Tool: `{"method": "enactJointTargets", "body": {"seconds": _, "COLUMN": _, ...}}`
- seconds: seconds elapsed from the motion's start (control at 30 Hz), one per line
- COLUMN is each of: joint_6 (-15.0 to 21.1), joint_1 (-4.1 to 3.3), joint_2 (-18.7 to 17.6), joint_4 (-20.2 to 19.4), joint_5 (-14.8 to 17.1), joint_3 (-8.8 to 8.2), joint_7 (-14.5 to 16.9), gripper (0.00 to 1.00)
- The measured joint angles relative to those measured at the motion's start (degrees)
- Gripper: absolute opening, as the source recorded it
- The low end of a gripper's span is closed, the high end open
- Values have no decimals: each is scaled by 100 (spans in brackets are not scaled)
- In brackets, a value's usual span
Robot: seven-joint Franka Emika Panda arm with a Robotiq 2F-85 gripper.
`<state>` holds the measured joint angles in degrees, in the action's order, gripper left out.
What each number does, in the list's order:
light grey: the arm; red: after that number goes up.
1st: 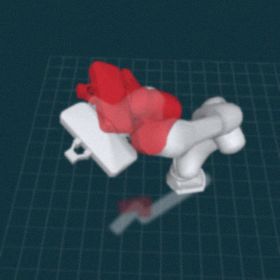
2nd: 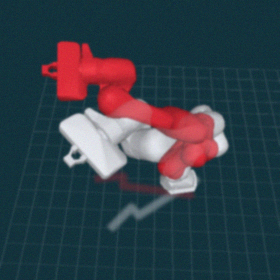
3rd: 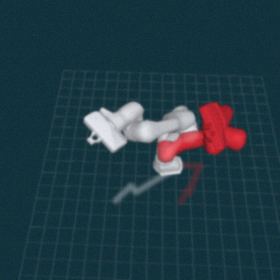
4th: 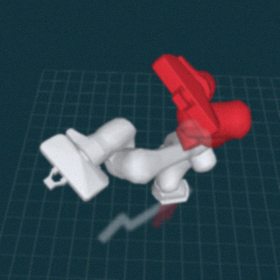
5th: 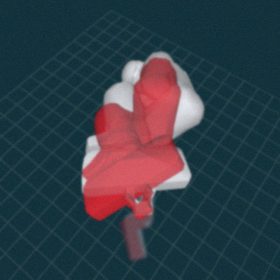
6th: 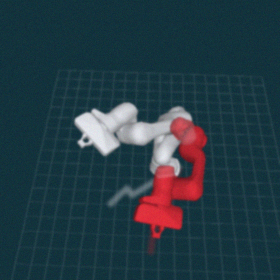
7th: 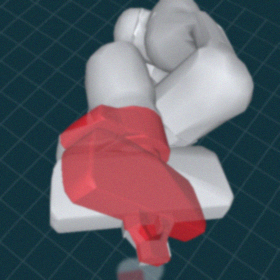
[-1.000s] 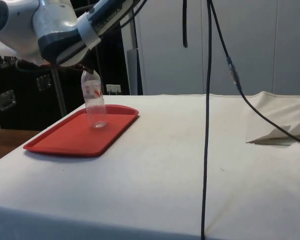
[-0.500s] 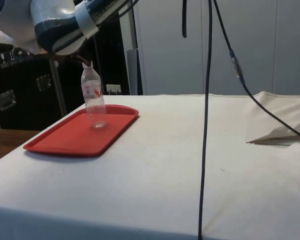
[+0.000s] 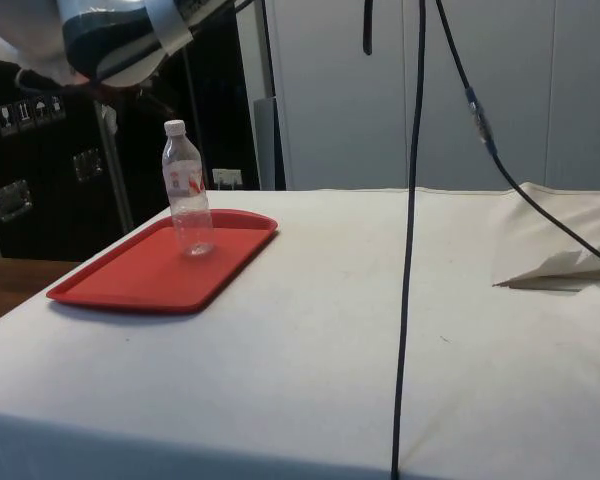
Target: Place the bottle upright on the tray.
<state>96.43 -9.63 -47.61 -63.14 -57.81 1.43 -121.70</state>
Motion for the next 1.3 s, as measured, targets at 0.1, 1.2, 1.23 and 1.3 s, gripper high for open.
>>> {"method": "enactJointTargets", "body": {"seconds": 0.1, "joint_6": 0, "joint_1": 17, "joint_2": 52, "joint_4": 0, "joint_5": 6, "joint_3": 17, "joint_7": -6, "gripper": 100}}
{"method": "enactJointTargets", "body": {"seconds": 1.2, "joint_6": -172, "joint_1": 57, "joint_2": 607, "joint_4": 0, "joint_5": 29, "joint_3": 132, "joint_7": -11, "gripper": 100}}
{"method": "enactJointTargets", "body": {"seconds": 1.23, "joint_6": -212, "joint_1": 52, "joint_2": 653, "joint_4": -11, "joint_5": 29, "joint_3": 149, "joint_7": -11, "gripper": 100}}
{"method": "enactJointTargets", "body": {"seconds": 1.3, "joint_6": -258, "joint_1": 52, "joint_2": 693, "joint_4": -17, "joint_5": 29, "joint_3": 166, "joint_7": -17, "gripper": 100}}
